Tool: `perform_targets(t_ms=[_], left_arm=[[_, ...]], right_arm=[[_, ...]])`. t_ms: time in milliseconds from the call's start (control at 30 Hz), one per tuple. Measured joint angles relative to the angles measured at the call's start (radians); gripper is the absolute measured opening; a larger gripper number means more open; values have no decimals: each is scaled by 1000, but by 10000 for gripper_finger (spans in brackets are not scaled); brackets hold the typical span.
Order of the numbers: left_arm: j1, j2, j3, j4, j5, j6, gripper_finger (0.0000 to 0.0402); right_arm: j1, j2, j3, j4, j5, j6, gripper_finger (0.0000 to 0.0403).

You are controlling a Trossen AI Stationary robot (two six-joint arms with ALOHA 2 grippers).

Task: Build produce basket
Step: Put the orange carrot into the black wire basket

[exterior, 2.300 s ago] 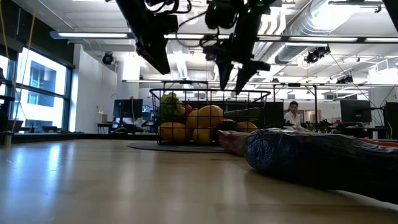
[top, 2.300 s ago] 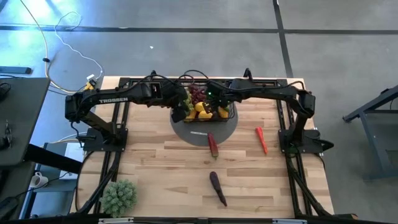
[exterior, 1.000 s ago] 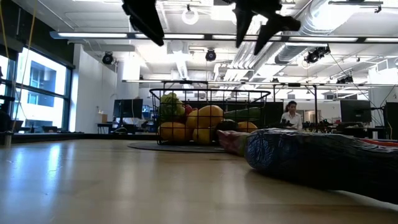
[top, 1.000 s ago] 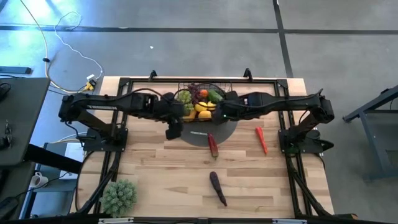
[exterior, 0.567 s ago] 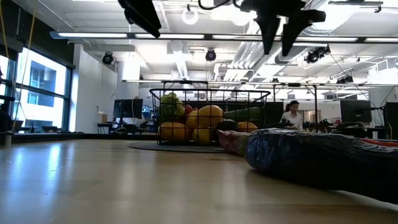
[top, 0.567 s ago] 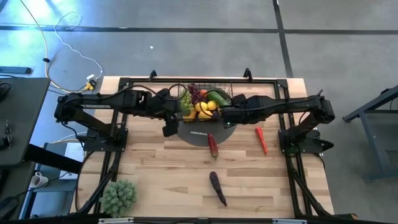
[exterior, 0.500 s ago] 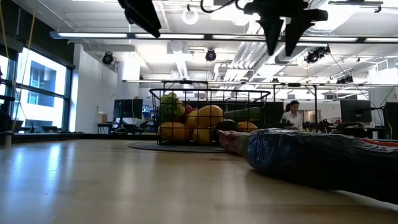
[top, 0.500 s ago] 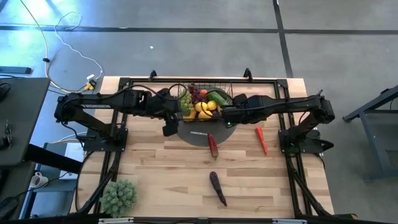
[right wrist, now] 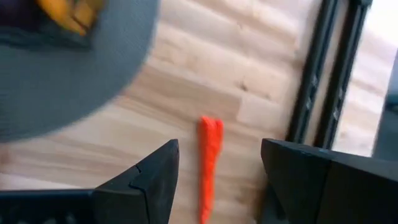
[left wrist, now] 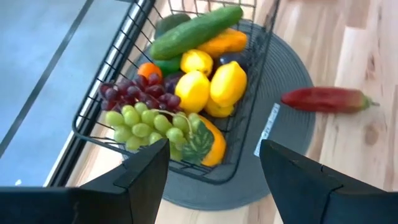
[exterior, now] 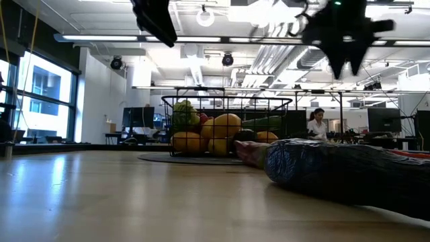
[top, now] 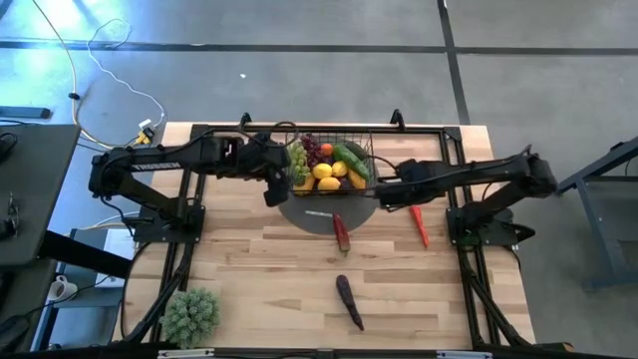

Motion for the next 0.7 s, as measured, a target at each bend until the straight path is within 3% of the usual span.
perform_targets(t_ms=[367,700], left_arm=[[69,0,0,100,7,-17,241],[86,0,0,168,0,-52,241]], right_arm=[[-48,-288,-337,259,-147,7,211],[-68,-338,-536,427,-225,6,210]])
